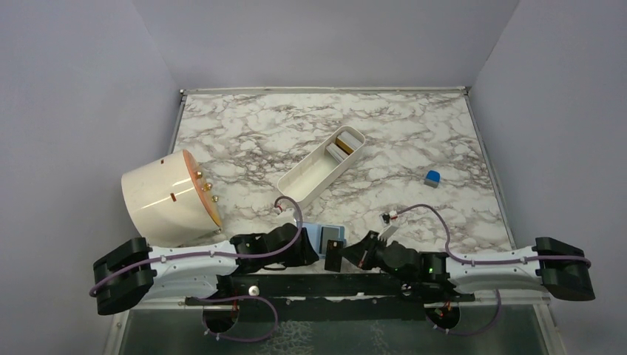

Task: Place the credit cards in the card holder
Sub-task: Pick up the credit card from the center of the board, then insert the credit card into the card holder.

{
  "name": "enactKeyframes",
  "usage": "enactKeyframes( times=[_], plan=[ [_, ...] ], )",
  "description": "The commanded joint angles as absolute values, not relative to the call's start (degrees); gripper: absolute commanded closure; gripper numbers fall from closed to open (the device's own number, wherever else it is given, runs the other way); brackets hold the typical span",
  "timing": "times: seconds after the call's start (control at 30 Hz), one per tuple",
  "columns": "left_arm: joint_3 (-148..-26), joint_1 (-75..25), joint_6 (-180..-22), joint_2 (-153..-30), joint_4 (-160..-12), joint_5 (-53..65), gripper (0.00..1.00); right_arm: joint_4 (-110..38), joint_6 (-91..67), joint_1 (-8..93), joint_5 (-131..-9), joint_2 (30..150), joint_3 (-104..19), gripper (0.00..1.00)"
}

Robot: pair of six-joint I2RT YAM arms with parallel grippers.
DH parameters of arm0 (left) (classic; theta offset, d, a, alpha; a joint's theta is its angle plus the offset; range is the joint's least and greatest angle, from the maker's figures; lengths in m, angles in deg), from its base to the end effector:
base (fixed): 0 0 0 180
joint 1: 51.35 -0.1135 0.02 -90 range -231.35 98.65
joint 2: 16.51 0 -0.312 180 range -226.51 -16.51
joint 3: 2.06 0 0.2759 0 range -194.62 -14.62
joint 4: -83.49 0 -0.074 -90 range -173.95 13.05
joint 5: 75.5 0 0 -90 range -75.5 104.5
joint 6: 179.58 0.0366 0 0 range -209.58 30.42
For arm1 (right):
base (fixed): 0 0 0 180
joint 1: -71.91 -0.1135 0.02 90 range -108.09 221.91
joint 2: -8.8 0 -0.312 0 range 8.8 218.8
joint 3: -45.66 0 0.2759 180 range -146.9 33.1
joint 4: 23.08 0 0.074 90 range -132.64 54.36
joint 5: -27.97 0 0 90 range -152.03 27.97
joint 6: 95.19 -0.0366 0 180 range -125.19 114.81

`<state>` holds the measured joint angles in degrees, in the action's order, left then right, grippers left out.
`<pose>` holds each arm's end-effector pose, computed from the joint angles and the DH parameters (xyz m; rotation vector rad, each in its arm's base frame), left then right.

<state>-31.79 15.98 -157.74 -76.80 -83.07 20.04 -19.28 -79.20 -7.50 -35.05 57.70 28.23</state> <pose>0.0736 -0.1669 0.1675 -0.0718 2.5850 -0.9683 0.0429 0.1391 0.1551 0.2150 2.2104 1.1724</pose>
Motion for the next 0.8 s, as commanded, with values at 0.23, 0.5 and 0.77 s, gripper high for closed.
enactKeyframes(
  times=[0.23, 0.5, 0.77],
  plan=[
    [-38.4, 7.95, -148.61, -69.38, -61.75, 29.59, 0.49, -35.02, -65.17, -7.3, -34.08, 52.48, 15.75, 0.99],
    [-38.52, -2.13, -141.61, -69.43, -63.76, 24.71, 0.5, -34.42, -58.75, -1.92, -40.13, 61.26, 8.92, 0.99],
    [-36.03, -4.12, -140.69, -70.2, -69.95, 17.88, 0.59, -18.56, -61.33, 12.47, -60.27, 64.91, 15.36, 0.99]
  ],
)
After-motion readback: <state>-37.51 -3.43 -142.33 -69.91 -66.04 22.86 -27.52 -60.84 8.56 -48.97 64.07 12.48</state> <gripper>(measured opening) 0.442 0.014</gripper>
